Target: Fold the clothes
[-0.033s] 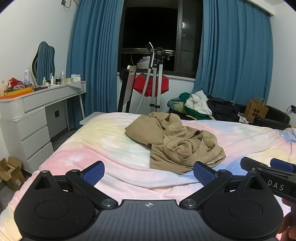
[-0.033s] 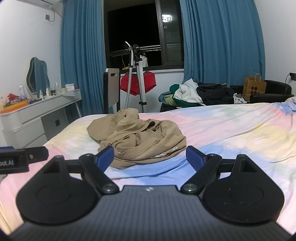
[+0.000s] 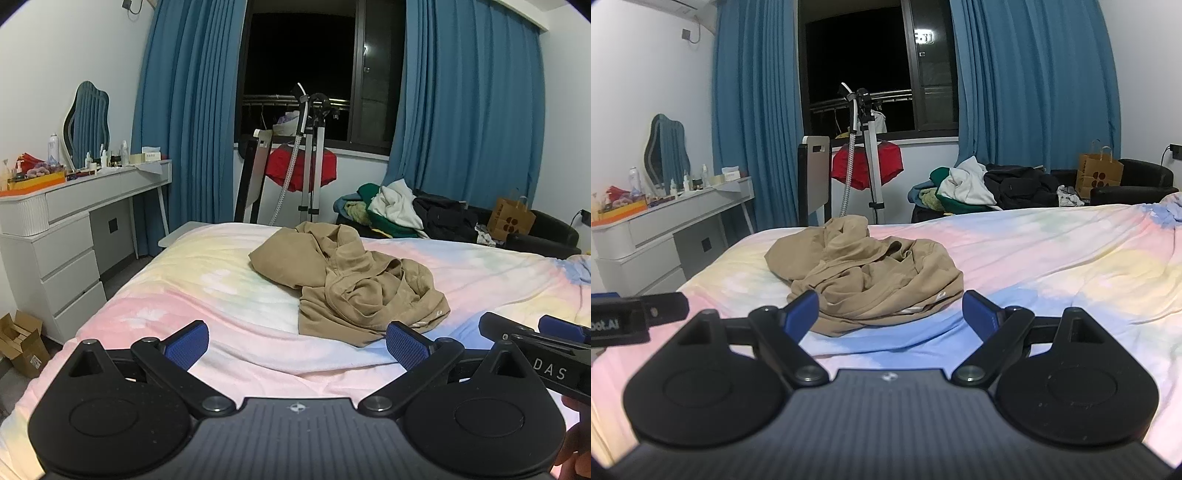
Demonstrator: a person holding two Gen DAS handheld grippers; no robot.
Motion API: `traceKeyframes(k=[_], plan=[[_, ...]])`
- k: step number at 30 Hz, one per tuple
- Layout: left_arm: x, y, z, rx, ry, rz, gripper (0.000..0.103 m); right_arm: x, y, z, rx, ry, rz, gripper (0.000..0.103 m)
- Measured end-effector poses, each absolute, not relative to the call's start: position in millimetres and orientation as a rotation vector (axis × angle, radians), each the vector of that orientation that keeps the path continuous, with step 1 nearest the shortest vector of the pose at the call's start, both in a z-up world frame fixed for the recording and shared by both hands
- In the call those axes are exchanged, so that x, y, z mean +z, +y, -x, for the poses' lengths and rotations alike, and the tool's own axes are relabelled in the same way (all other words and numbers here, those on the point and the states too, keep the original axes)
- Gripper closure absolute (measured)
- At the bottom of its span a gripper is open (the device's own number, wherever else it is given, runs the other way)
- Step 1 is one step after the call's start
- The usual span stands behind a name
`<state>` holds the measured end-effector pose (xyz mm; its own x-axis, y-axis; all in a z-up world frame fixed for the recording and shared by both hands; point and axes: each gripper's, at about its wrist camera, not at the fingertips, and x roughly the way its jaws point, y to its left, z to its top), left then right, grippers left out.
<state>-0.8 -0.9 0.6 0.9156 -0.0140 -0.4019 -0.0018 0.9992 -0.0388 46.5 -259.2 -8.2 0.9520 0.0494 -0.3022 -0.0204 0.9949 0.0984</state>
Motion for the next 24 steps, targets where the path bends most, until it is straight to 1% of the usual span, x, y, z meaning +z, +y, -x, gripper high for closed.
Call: traceKeyframes(k=[6, 9, 12, 24], plan=[[2.4, -15.9, 3.2, 0.003, 0.411, 0.0, 0.0, -9.5, -257.8, -48.2, 0.038, 0.312, -0.097, 0.017], [-3.7, -14.1, -7.0, -0.007, 0.435, 0.023, 0.0, -11.4, -256.7, -50.0, 0.036, 0.312, -0.098, 0.017], [-2.2, -12.5, 3.4, -0.006, 0.413, 0.024, 0.0, -9.0, -259.1, -46.9, 0.034, 0.31, -0.101, 0.017], [1.7, -9.5, 3.5, -0.012, 0.415, 0.03, 0.0, -9.0, -259.7, -47.2, 0.028, 0.307, -0.107, 0.017]])
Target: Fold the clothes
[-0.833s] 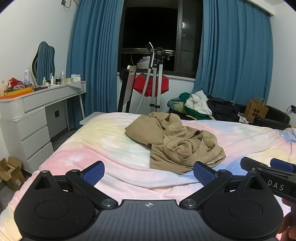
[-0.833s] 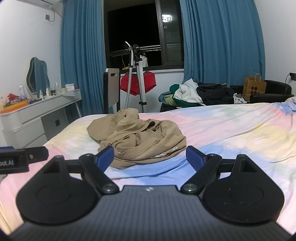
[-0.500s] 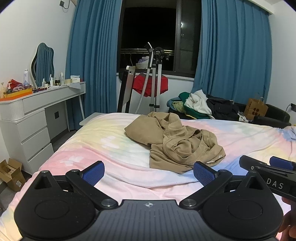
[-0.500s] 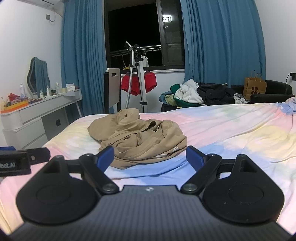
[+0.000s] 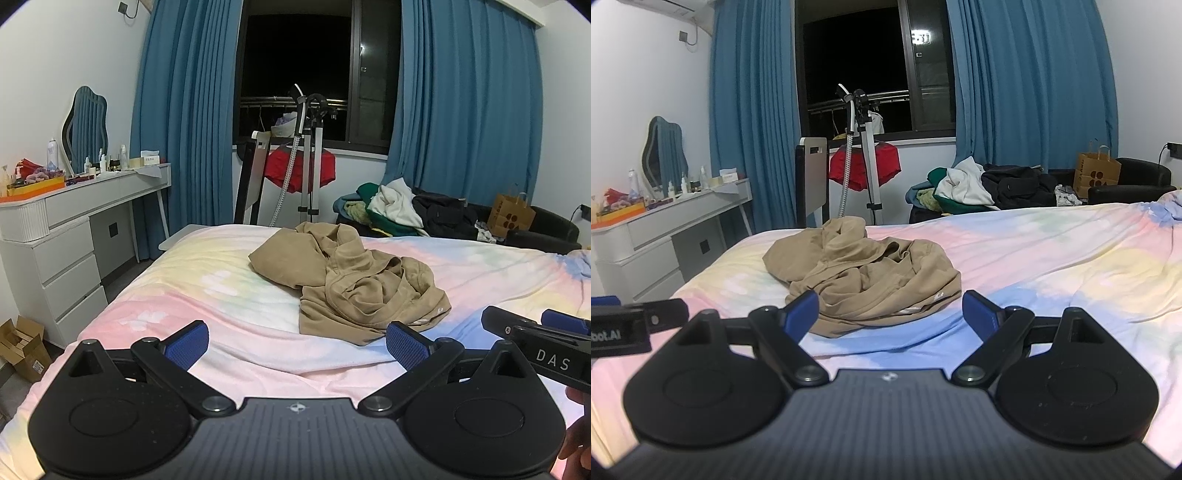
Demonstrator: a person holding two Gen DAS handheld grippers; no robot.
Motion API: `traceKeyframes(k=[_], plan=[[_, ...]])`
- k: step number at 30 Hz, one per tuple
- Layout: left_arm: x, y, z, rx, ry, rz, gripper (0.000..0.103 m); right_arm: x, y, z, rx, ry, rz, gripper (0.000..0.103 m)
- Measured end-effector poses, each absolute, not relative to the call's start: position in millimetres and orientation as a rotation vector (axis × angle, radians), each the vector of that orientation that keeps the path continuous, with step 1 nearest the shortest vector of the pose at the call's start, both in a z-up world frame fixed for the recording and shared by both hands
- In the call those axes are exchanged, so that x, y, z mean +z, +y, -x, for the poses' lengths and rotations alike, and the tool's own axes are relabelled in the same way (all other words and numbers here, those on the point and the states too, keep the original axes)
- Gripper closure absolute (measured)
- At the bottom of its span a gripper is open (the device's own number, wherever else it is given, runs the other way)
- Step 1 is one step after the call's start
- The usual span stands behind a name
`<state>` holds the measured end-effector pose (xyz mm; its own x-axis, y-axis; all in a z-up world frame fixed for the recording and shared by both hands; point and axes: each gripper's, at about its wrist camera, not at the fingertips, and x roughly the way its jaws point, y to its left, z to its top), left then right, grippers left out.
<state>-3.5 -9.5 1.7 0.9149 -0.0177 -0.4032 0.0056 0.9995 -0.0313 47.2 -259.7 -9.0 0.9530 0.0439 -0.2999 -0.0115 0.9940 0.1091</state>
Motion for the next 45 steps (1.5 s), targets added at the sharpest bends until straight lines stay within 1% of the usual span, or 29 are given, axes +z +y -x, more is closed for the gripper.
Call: traceKeyframes(k=[18, 35, 45], plan=[[-0.5, -6.7, 1.7, -0.025, 0.437, 0.047, 0.0, -8.5, -264.1, -48.3, 0.02, 0.309, -0.125, 0.017], [-15.7, -11.0, -5.5, -0.02, 0.434, 0.052, 0.002, -4.9, -278.1, -48.1, 0.011, 0.305, -0.201, 0.017], [-26.3, -10.8, -11.5, -0.024, 0.464, 0.086, 0.002, -3.6, -282.4, -48.7, -0.002, 0.31, -0.22, 0.017]])
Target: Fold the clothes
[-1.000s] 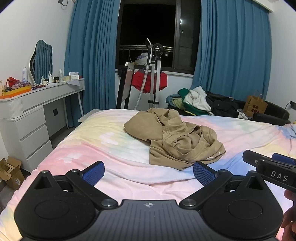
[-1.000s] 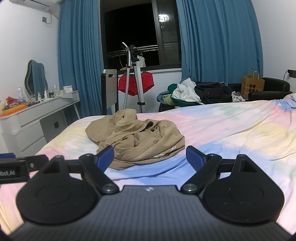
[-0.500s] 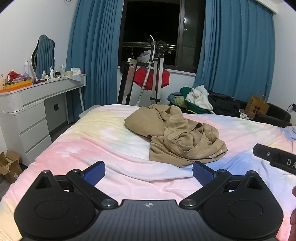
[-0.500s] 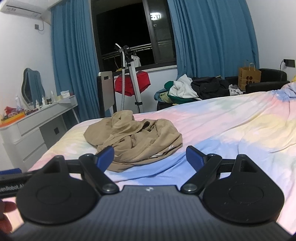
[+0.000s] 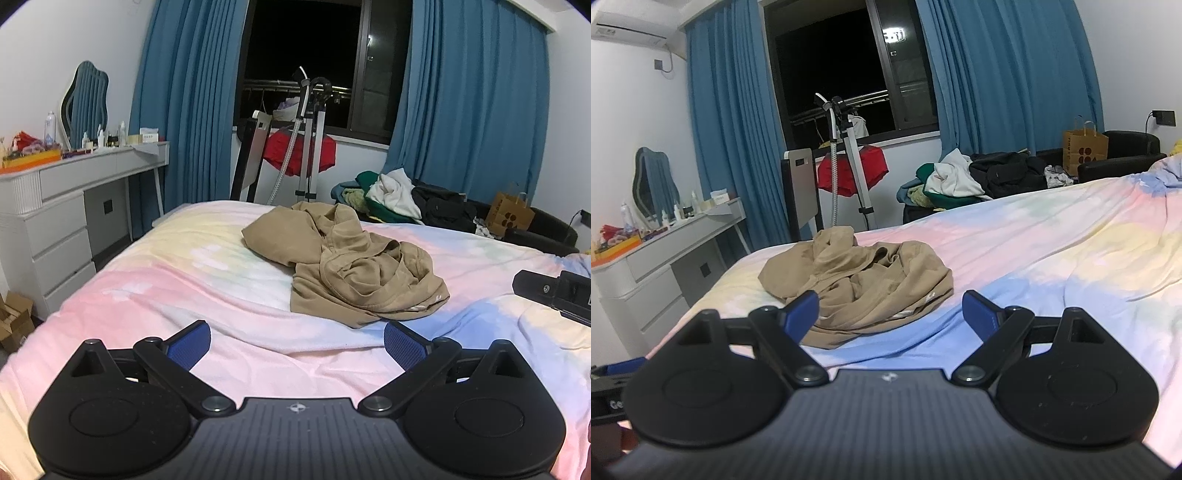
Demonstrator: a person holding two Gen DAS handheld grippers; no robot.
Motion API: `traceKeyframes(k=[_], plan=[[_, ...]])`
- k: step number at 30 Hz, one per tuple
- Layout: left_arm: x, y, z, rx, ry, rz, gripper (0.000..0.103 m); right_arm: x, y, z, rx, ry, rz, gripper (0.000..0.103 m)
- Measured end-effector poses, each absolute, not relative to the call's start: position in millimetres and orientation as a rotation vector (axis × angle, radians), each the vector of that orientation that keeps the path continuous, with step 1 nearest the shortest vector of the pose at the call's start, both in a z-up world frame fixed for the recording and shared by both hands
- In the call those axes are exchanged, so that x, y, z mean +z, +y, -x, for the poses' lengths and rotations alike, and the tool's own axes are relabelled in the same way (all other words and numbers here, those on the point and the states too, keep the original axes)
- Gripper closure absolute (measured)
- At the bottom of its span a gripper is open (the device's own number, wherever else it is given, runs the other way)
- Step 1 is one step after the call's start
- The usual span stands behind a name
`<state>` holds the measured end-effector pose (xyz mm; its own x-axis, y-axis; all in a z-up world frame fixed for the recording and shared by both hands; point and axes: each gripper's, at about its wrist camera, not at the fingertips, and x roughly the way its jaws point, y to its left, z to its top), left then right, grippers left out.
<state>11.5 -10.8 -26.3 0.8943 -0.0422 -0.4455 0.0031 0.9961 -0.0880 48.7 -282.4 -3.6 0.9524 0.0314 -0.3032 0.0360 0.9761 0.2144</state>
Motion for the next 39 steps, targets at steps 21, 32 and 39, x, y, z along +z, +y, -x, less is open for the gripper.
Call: traceKeyframes(k=[21, 32, 39], plan=[[-83.4, -87.8, -193.8, -0.159, 0.552, 0.255, 0.01, -22.9, -325.8, -63.8, -0.093, 0.306, -0.367, 0.017], [-93.4, -80.6, -217.5, -0.094, 0.542, 0.245, 0.099, -53.7, -333.5, -102.2, -0.12, 0.36, -0.393, 0.017], [-21.4, -38.3, -147.0, -0.16, 0.434, 0.181, 0.1, -48.6, -325.1, -94.9, -0.087, 0.309, -0.364, 0.017]])
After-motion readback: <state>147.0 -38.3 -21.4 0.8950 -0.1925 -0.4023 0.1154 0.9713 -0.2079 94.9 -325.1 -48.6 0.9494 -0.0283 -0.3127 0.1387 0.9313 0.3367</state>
